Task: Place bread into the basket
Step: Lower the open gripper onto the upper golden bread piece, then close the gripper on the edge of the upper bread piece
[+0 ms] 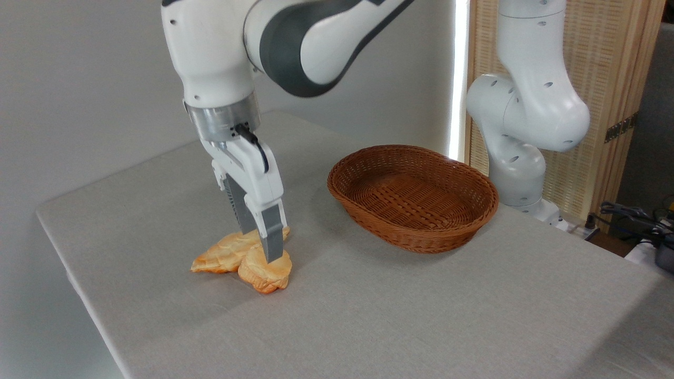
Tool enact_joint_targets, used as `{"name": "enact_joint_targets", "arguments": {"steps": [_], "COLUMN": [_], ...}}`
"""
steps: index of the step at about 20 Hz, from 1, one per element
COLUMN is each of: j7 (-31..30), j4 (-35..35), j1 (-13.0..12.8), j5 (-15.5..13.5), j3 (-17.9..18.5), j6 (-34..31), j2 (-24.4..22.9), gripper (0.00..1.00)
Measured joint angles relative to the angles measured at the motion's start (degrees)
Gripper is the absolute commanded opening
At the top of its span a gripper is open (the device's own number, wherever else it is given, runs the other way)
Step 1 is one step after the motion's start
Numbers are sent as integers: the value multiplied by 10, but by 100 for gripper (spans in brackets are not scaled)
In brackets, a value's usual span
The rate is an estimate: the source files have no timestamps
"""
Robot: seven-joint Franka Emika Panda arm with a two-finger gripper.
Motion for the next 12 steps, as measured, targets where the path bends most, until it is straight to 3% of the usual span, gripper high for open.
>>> {"name": "enact_joint_targets", "arguments": {"steps": [5,12], "j7": [37,40], "j4": [-16,-18], "j1": [-1,-1], "j5": [0,-3], "j3": [-2,-4], "j6": [31,31], "j2": [12,19], "gripper": [100,100]}}
